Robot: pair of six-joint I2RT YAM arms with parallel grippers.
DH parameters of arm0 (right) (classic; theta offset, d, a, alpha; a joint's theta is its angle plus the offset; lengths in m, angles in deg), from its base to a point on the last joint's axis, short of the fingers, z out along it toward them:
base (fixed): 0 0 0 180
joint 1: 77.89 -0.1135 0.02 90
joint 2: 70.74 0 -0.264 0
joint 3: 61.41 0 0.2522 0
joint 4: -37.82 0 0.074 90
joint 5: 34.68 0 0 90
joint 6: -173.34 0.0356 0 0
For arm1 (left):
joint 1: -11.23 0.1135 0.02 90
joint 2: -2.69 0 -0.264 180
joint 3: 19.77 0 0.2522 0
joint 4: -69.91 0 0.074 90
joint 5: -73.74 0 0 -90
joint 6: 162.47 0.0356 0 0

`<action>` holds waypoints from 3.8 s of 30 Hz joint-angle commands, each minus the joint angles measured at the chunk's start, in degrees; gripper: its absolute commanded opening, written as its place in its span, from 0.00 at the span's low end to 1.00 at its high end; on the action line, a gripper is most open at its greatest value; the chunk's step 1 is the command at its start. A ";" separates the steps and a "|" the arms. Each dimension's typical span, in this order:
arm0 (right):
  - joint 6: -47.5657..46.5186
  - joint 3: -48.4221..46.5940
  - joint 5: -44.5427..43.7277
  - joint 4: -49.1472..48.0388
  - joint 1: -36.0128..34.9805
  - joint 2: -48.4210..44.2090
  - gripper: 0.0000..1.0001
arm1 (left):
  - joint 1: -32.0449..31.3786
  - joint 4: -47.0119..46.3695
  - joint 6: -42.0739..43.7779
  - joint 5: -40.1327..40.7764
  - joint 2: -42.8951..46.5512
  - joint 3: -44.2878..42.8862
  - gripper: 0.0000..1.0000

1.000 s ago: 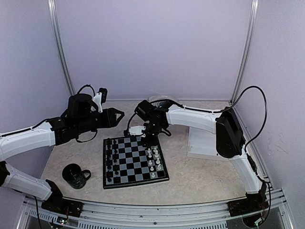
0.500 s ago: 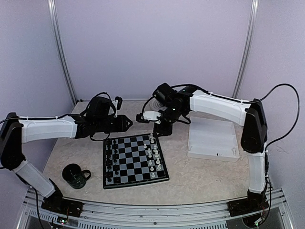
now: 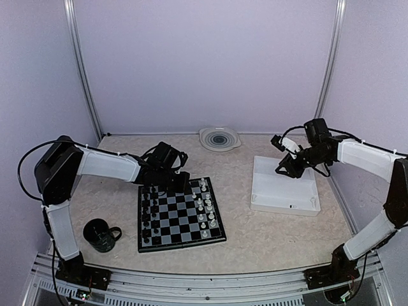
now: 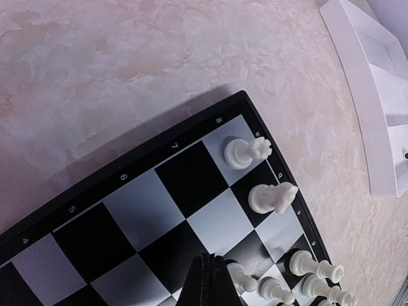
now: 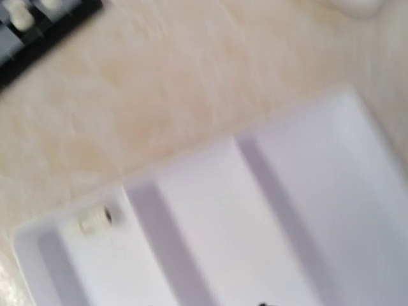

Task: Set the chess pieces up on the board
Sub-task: Adjust the pawn at f2.

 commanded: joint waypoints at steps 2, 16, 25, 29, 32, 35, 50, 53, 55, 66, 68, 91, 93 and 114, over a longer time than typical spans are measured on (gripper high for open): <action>3.32 4.93 9.21 -7.42 3.40 -2.44 0.36 | -1.23 2.92 -0.37 -1.19 -3.37 -3.76 0.00; 3.00 3.04 11.64 -6.23 3.43 -0.88 0.37 | -3.39 6.15 -1.58 0.39 -4.05 -3.34 0.00; 3.00 3.03 11.79 -6.07 3.45 -0.73 0.37 | -4.15 5.67 -2.54 0.93 -4.82 -4.04 0.00; 3.00 3.26 11.63 -5.98 3.43 -0.94 0.38 | -3.16 6.50 -4.17 2.77 -4.75 -3.38 0.00; 2.91 3.71 11.46 -6.06 3.44 -1.48 0.38 | -2.39 6.44 -4.83 3.49 -1.74 0.14 0.00; 2.82 4.03 11.44 -6.38 3.43 -1.78 0.38 | -3.13 6.70 -3.93 2.18 1.61 2.38 0.00; 2.50 3.93 12.10 -6.02 3.47 -0.79 0.38 | -5.95 6.57 -1.63 -2.21 0.14 -0.11 0.00; 2.47 3.94 11.89 -6.10 3.43 -0.90 0.38 | -5.64 6.82 -1.37 -1.83 -0.50 -0.87 0.00; 2.43 3.94 11.88 -6.09 3.43 -0.91 0.38 | -5.38 6.86 -1.18 -1.92 -0.94 -1.39 0.00; 2.29 3.99 11.62 -6.12 3.43 -0.60 0.38 | -3.86 5.88 -1.60 -2.18 -2.91 -2.36 0.00; 2.21 4.01 11.54 -6.12 3.38 -0.47 0.38 | -3.70 5.74 -1.60 -2.55 -3.21 -2.63 0.00; 2.21 4.10 11.73 -5.92 3.40 -0.66 0.39 | -4.97 4.99 -2.80 -3.25 -1.55 -1.61 0.00; 2.21 4.33 11.47 -5.94 3.43 -0.97 0.39 | -4.89 4.83 -2.69 -3.32 -2.49 -2.01 0.00; 0.75 3.10 11.69 -3.92 3.46 0.08 0.39 | -3.97 7.24 -2.52 -2.55 -0.14 -1.56 0.00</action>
